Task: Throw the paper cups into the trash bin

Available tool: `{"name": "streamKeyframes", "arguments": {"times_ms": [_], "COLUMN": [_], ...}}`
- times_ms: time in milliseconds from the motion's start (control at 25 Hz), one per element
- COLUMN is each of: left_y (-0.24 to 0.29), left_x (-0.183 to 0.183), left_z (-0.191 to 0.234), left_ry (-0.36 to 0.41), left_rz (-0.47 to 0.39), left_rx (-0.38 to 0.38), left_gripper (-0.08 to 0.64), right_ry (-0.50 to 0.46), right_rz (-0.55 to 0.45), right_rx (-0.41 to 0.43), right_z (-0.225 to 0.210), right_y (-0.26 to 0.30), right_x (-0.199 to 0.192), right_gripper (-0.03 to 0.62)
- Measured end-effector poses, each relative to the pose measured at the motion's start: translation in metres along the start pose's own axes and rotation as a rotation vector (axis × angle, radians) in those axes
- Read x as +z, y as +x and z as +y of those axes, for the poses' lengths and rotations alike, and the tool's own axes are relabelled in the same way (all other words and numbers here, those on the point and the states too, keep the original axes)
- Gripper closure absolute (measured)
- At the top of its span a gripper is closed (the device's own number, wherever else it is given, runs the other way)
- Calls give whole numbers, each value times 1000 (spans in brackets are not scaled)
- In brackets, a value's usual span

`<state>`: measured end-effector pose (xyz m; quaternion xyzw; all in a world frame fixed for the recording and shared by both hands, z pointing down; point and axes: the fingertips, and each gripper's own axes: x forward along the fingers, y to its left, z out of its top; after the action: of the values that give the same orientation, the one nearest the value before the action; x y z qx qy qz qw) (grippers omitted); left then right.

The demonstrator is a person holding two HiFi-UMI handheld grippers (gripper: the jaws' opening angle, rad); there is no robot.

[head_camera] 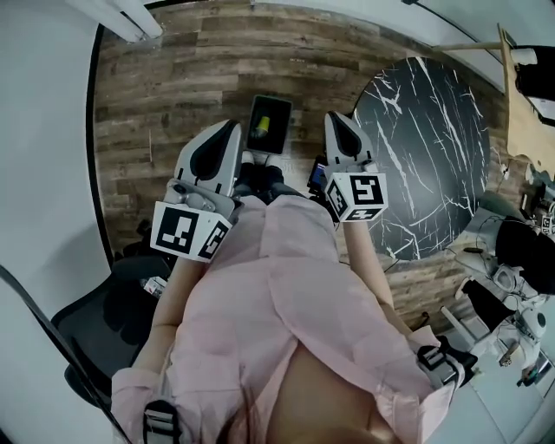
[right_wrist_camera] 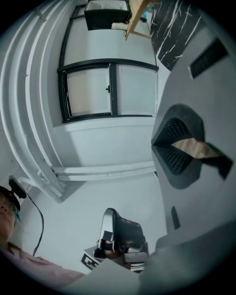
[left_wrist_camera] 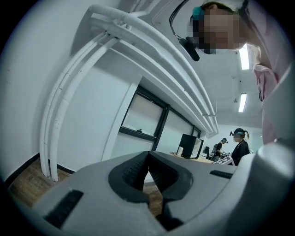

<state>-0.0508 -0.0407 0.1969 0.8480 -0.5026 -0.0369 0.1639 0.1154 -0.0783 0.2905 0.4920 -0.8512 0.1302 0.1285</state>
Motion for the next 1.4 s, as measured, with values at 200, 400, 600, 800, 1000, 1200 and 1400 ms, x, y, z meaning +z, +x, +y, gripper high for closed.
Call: {"name": "streamKeyframes", "arguments": {"times_ms": [200, 400, 600, 800, 1000, 1200, 1400], "left_y": [1, 2, 5, 3, 2, 1, 0], "left_x": [2, -1, -5, -9, -15, -19, -20], "left_z": [-6, -12, -16, -21, -23, -30, -32], "left_ry": [11, 17, 25, 38, 27, 32, 35], "left_rz": [-1, 10, 17, 21, 30, 38, 39], "left_rx": [-22, -34, -43, -47, -43, -49, -52], "left_gripper": [545, 545, 545, 545, 545, 545, 545], "right_ry": [39, 75, 80, 79, 49, -14, -33], "right_rz": [-22, -42, -65, -70, -80, -86, -81], "right_rx": [40, 86, 118, 122, 136, 164, 170], "right_z": [22, 39, 51, 58, 63, 75, 78], "right_y": [-1, -6, -13, -23, -27, -30, -32], "right_x": [8, 17, 26, 26, 28, 31, 29], "right_gripper": [563, 563, 563, 563, 561, 561, 561]}}
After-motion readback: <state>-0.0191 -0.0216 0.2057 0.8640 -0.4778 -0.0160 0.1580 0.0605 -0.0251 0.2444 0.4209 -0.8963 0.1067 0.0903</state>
